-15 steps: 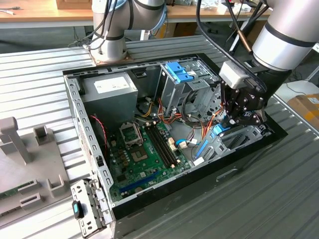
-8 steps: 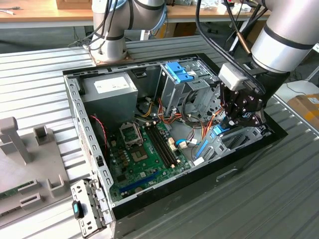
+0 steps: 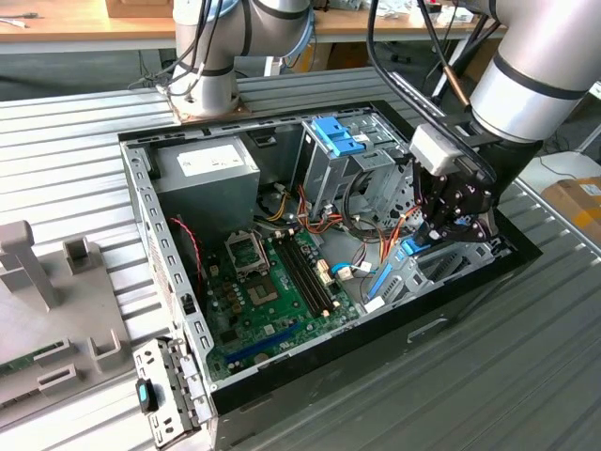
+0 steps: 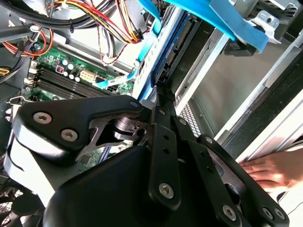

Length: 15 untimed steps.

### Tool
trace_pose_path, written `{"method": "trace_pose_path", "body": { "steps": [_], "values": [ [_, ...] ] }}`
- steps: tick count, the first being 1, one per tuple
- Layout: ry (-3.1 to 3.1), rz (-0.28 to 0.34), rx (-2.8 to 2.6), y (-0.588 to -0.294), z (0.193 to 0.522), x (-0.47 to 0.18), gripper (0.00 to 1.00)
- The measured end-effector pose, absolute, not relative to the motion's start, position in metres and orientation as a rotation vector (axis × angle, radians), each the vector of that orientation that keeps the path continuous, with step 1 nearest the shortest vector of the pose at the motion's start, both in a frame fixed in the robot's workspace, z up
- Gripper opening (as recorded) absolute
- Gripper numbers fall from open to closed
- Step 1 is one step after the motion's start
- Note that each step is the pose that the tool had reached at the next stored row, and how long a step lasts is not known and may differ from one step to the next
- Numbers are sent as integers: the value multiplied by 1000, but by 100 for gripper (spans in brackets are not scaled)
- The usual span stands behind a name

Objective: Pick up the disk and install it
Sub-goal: 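Insert the disk into the insertion slot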

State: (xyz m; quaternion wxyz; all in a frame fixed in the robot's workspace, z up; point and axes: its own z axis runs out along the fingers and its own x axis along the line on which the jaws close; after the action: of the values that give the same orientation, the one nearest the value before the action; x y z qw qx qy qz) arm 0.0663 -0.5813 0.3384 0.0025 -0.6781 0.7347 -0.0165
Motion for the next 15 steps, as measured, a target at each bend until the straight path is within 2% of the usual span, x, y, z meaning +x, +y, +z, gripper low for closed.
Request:
{"method": "trace_pose_path", "body": {
  "steps": [7,15],
  "values": [
    [2304,-52,-2127,-581,338,66,11],
    [2304,-52,-2127,-581,359,66,11]
  ]
}}
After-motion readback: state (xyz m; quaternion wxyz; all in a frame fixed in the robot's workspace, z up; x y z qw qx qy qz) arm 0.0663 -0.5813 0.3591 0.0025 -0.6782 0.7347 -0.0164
